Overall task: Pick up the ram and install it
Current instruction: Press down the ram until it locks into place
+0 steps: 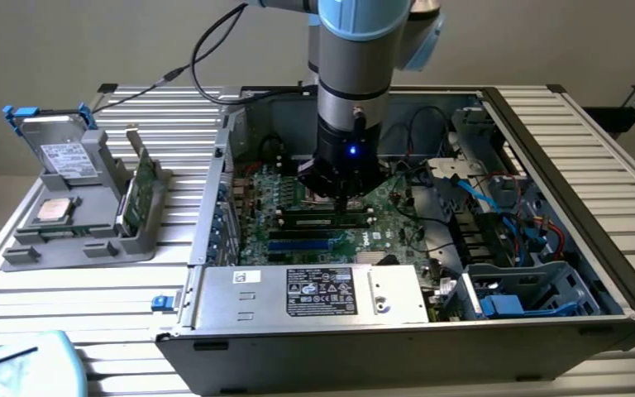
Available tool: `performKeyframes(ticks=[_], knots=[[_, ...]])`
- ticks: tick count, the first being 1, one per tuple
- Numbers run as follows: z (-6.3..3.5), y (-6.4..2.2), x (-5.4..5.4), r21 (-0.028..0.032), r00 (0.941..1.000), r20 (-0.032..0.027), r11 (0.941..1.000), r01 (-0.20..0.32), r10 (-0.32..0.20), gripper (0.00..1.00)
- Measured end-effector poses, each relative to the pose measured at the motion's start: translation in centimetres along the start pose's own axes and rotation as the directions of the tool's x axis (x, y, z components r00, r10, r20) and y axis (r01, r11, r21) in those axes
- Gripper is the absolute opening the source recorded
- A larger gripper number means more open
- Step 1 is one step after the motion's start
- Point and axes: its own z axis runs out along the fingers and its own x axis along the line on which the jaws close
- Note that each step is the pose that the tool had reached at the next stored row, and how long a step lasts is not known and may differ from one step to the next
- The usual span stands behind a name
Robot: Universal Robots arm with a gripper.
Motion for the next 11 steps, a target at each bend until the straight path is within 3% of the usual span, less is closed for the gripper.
performKeyframes(ticks=[11], knots=[[-0.05, -0.34, 1.4, 0.0, 1.0, -0.0015, 1.0, -0.001, 0.001, 0.11]])
